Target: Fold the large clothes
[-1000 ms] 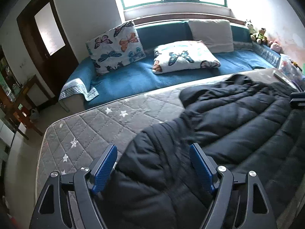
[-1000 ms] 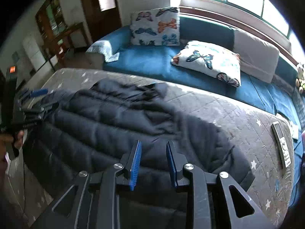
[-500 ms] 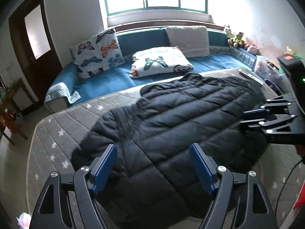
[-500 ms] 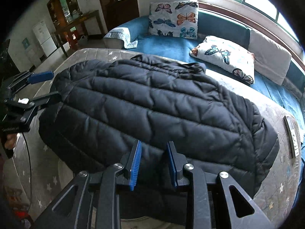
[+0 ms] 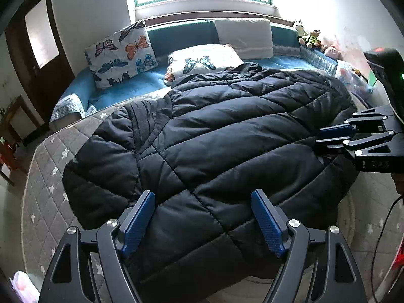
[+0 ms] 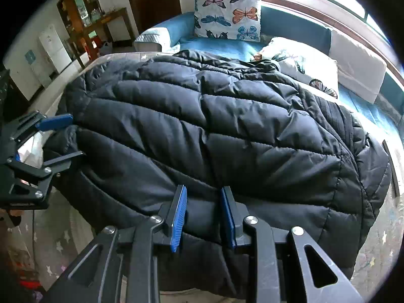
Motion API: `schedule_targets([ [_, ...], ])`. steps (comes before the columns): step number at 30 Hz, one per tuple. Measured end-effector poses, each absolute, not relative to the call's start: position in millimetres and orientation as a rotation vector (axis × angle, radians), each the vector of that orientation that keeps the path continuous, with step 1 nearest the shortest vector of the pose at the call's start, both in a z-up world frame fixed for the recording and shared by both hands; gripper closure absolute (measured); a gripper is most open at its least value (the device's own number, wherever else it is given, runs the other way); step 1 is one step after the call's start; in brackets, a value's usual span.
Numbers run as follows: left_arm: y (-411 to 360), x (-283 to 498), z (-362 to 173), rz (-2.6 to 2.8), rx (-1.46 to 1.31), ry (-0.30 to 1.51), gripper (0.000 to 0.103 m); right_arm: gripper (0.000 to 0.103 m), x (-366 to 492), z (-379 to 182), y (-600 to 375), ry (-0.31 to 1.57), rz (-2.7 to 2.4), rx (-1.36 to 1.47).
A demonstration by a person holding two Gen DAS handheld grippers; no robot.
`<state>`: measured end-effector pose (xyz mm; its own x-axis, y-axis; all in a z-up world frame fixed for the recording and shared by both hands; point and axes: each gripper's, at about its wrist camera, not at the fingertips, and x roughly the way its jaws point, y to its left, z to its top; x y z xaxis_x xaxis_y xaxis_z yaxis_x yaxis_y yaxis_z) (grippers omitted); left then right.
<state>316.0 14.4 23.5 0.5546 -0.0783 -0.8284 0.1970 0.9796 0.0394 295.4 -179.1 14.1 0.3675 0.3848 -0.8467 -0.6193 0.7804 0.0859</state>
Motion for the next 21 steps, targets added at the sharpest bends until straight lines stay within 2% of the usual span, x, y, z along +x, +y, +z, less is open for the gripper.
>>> schedule_targets([
  [4,40,309,49,-0.166,0.054,0.940,0.019,0.071,294,30,-209,1.013,0.677,-0.195],
  [5,48,305,56,-0.164,0.036,0.928,0.019,0.067,294,32,-215,1.012,0.678,-0.173],
  [6,57,301,62,-0.152,0.012,0.911,0.019,0.063,295,38,-229,1.003,0.668,-0.143],
  [8,79,295,71,-0.120,-0.042,0.888,0.018,0.036,299,48,-257,0.964,0.616,-0.109],
  [10,104,290,73,-0.088,-0.118,0.876,0.013,0.030,306,52,-282,0.935,0.568,-0.077],
  [11,117,289,72,-0.078,-0.158,0.876,0.009,0.029,312,51,-302,0.933,0.545,-0.025],
  [19,189,293,32,-0.097,-0.544,0.903,0.009,0.027,360,-2,-363,1.058,0.570,0.323],
  [21,195,297,20,-0.113,-0.601,0.915,0.009,0.019,370,-20,-364,1.079,0.615,0.389],
])
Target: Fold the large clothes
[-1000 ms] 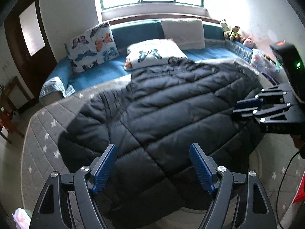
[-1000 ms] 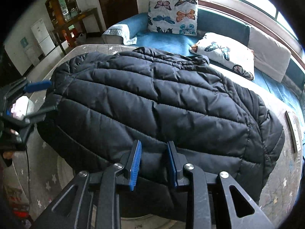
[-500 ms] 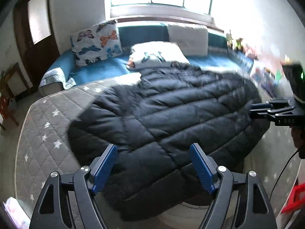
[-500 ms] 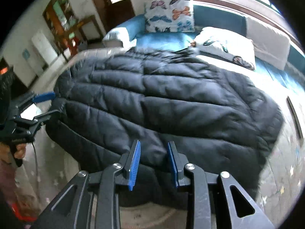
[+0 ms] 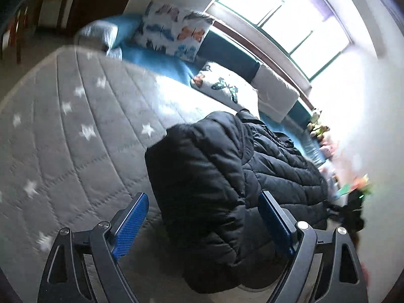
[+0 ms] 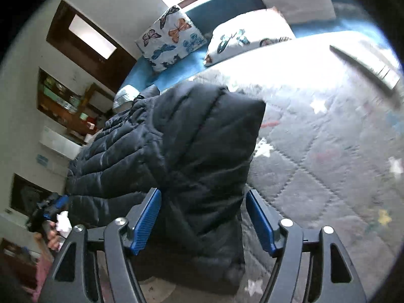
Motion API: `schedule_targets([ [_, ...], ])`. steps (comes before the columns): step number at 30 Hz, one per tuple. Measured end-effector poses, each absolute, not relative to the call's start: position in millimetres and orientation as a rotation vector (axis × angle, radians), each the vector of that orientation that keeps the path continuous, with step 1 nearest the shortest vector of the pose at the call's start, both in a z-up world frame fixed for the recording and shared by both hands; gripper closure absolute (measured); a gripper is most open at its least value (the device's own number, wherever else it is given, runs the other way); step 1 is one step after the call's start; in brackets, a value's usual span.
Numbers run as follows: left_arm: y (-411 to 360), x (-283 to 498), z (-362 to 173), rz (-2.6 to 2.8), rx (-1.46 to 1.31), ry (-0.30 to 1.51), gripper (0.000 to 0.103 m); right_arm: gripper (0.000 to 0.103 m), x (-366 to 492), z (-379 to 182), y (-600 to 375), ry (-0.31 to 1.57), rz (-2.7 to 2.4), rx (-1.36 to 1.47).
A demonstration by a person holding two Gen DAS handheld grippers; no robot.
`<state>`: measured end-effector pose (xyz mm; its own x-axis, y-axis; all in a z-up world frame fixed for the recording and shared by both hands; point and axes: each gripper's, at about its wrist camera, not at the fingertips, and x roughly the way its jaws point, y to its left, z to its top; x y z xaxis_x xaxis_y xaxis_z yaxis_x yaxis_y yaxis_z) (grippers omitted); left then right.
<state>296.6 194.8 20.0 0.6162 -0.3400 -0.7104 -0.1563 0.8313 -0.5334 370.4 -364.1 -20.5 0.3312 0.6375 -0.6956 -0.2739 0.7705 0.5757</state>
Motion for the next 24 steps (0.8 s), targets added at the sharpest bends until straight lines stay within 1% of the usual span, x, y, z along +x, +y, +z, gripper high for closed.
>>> schedule_targets([
  [1,197,299,15,-0.124,-0.619,0.919,0.009,0.014,373,-24,-365,1.081,0.630,0.412],
  [3,203,304,5,-0.143,-0.651,0.924,0.009,0.011,381,-35,-366,1.089,0.671,0.471],
  [5,208,308,-4,-0.142,-0.677,0.935,0.009,0.005,387,-44,-366,1.098,0.698,0.507],
  [7,211,314,-16,-0.151,-0.698,0.953,0.009,0.002,392,-49,-368,1.115,0.714,0.527],
  [8,209,316,-21,-0.153,-0.708,0.960,0.007,0.000,394,-53,-368,1.124,0.727,0.544],
  [9,209,317,-25,-0.160,-0.716,0.962,0.005,0.000,397,-57,-367,1.131,0.745,0.562],
  [10,206,319,-28,-0.167,-0.720,0.962,0.000,0.000,398,-56,-368,1.123,0.757,0.566],
  [20,203,338,-62,-0.275,-0.848,1.003,0.000,0.000,413,-47,-344,1.175,0.833,0.484],
  [24,182,347,-67,-0.353,-0.845,1.046,0.000,0.000,407,-47,-349,1.184,0.849,0.484],
])
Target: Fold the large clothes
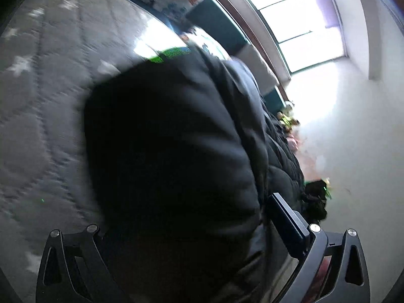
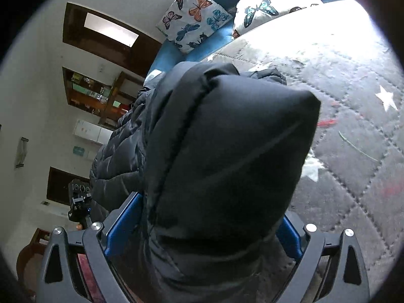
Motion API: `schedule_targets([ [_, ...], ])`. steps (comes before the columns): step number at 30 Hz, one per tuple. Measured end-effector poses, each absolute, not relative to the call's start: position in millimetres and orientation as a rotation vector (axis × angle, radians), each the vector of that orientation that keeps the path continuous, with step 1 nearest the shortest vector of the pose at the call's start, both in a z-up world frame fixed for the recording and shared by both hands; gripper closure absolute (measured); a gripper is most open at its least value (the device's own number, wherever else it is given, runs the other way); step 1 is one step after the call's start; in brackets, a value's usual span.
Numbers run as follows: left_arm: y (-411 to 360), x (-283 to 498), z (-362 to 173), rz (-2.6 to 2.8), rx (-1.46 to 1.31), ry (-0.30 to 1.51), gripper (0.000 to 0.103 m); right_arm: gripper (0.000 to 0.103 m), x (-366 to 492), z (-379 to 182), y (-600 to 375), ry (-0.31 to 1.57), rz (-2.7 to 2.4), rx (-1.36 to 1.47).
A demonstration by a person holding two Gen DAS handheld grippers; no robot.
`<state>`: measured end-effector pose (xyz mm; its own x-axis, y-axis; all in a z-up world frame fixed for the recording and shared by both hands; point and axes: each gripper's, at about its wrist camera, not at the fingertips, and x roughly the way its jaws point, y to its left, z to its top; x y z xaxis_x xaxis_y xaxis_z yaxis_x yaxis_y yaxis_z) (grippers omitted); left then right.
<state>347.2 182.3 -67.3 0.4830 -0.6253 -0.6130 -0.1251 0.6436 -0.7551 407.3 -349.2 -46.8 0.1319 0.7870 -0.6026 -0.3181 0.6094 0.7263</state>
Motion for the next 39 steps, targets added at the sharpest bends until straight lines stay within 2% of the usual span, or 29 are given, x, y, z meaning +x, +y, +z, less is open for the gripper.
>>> schedule_targets([
  [3,175,349,-64,-0.353,-0.797,1.048,0.000,0.001,410,-47,-345,1.175,0.861,0.491],
  [4,175,348,-63,-0.351,-0.792,1.042,0.001,0.005,412,-48,-345,1.171,0.862,0.493],
  [6,170,342,-53,-0.335,-0.762,1.022,0.011,0.020,408,-45,-343,1.156,0.865,0.501],
  [8,163,339,-42,-0.315,-0.702,0.996,0.024,0.042,401,-37,-344,1.127,0.866,0.487],
  [11,152,336,-24,-0.274,-0.628,0.977,0.035,0.056,387,-15,-341,1.067,0.850,0.434],
  [14,138,335,-4,-0.258,-0.572,0.960,0.039,0.061,375,5,-338,1.016,0.840,0.391],
  [21,69,356,36,-0.352,-0.524,0.938,0.042,0.064,349,54,-359,0.898,0.811,0.326],
  [29,-46,408,63,-0.501,-0.489,0.911,0.042,0.064,336,91,-450,0.788,0.675,0.329],
  [34,-115,437,22,-0.503,-0.456,1.041,0.042,0.061,343,54,-493,0.841,0.576,0.367],
  [36,-128,440,5,-0.455,-0.420,1.059,0.039,0.055,349,17,-504,0.915,0.512,0.367],
  [38,-126,443,-7,-0.459,-0.472,1.074,0.028,0.043,353,-15,-513,0.965,0.449,0.381],
  [39,-125,443,-14,-0.464,-0.506,1.092,0.025,0.039,357,-32,-521,0.985,0.443,0.429],
])
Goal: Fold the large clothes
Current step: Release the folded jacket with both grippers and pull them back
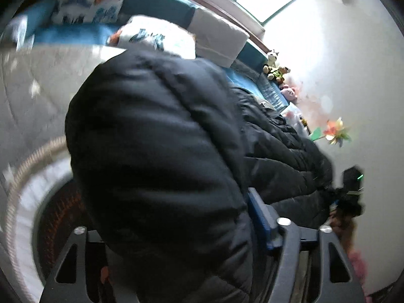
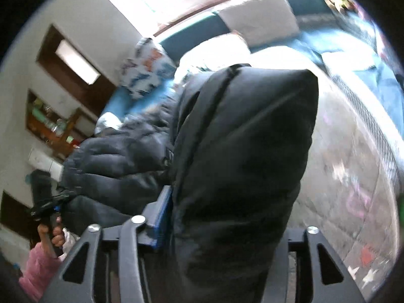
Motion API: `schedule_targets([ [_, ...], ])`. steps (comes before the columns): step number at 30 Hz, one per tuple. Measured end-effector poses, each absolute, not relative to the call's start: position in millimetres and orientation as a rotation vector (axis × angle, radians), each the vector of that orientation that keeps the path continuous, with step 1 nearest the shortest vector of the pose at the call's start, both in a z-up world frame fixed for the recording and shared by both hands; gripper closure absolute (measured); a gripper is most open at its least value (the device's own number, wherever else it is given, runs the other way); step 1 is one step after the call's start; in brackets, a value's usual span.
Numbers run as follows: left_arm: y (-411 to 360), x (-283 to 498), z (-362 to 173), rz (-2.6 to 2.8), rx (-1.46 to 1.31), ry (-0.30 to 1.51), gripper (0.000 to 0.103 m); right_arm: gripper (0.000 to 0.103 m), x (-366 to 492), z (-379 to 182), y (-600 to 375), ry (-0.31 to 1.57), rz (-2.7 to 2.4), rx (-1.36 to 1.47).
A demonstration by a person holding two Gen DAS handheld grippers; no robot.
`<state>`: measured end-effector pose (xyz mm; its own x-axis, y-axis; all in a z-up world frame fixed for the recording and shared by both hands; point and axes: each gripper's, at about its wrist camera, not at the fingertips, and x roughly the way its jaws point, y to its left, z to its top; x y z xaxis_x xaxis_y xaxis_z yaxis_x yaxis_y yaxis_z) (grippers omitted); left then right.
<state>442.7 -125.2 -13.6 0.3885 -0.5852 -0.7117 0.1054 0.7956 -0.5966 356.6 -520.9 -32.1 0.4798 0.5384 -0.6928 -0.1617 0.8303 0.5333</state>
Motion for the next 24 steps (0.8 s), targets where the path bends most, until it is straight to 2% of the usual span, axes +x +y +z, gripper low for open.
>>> schedule_targets([
  [1,-125,445,-16,-0.470,-0.524,1.102,0.024,0.029,359,-42,-528,0.984,0.443,0.489],
  [3,-126,446,-13,-0.479,-0.531,1.113,0.023,0.024,361,-52,-536,0.978,0.451,0.544],
  [11,-79,460,18,-0.460,-0.514,1.080,0.023,0.023,339,-16,-551,0.974,0.320,0.404],
  [15,-35,446,57,-0.377,-0.440,0.980,0.023,0.023,324,11,-560,0.905,0.216,0.285],
  [19,-45,433,93,-0.386,-0.365,0.890,0.023,0.023,319,35,-548,0.824,0.219,0.261],
  [24,-87,422,105,-0.426,-0.279,0.857,0.023,0.023,342,44,-498,0.800,0.294,0.237],
])
